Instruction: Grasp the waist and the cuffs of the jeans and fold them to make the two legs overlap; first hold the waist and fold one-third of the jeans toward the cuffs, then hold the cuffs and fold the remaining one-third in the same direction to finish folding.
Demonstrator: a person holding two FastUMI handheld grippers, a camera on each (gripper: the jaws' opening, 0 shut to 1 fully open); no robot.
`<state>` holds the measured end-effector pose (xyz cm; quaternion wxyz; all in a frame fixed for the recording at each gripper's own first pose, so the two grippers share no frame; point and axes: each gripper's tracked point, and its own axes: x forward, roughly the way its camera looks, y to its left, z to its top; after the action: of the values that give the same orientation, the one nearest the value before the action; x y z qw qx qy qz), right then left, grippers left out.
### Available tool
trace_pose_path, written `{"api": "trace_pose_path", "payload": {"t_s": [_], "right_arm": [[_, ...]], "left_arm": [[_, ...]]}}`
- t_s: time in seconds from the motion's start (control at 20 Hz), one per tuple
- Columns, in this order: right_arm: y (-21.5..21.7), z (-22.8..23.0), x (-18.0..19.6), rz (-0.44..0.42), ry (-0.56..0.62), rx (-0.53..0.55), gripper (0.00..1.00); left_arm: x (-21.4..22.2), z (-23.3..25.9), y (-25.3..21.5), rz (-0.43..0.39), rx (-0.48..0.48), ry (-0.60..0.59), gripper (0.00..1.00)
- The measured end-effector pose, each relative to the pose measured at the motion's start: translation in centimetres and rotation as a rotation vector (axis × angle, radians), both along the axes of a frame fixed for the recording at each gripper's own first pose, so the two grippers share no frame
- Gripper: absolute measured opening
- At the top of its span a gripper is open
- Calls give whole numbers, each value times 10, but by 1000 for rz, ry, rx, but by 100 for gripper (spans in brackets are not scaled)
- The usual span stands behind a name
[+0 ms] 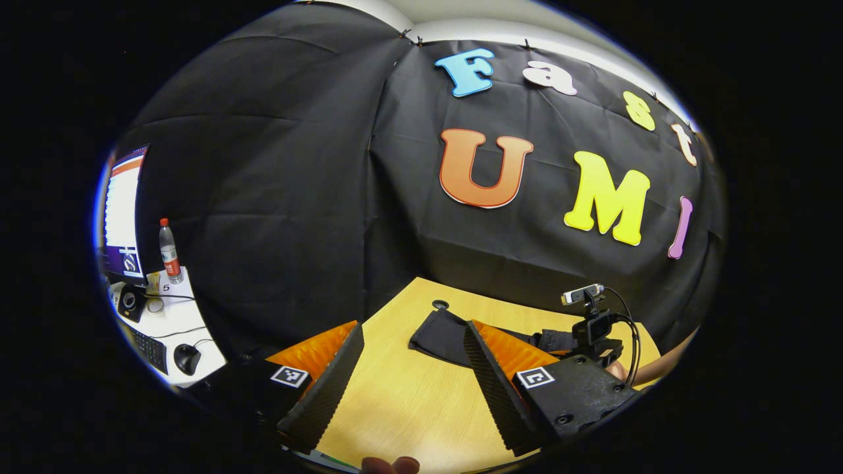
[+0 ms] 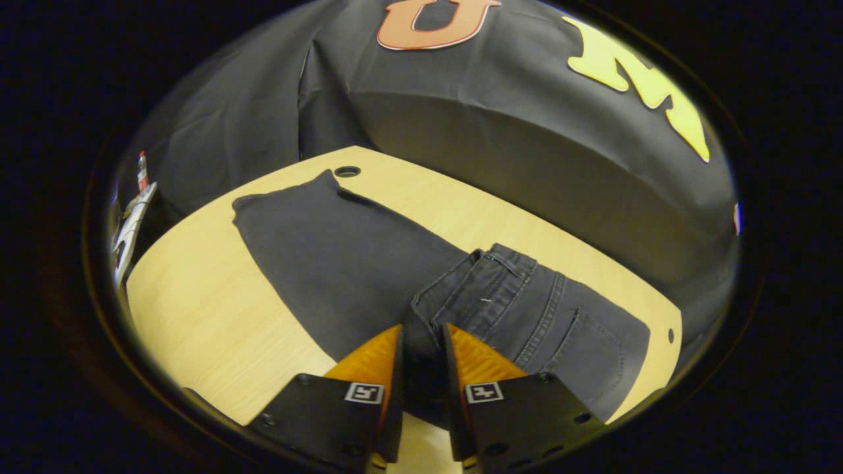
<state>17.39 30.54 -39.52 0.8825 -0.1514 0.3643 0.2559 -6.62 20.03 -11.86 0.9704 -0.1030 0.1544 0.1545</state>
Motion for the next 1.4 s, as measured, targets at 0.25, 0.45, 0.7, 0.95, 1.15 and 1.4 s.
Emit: {"api": "trace_pose_path", "payload": {"t_s": [0.25, 0.45, 0.7, 0.95, 1.15, 1.4], "right_arm": [[12, 27, -17, 29, 0, 91, 93], [11, 82, -42, 74, -53, 148, 96], [-32, 187, -72, 96, -168, 214, 95], [-120, 259, -85, -12, -244, 198, 96], [-177, 289, -87, -155, -256, 204, 95], [-218, 290, -95, -240, -242, 172, 95]], "left_arm": [[6, -1, 0, -21, -9, 2, 99], [17, -10, -1, -66, -35, -1, 99], [47, -56, -11, -85, -357, 2, 99], [98, -108, -13, -19, -755, -53, 98], [132, -166, -7, 76, -950, -12, 98], [164, -207, 0, 170, -1147, 34, 100]]}}
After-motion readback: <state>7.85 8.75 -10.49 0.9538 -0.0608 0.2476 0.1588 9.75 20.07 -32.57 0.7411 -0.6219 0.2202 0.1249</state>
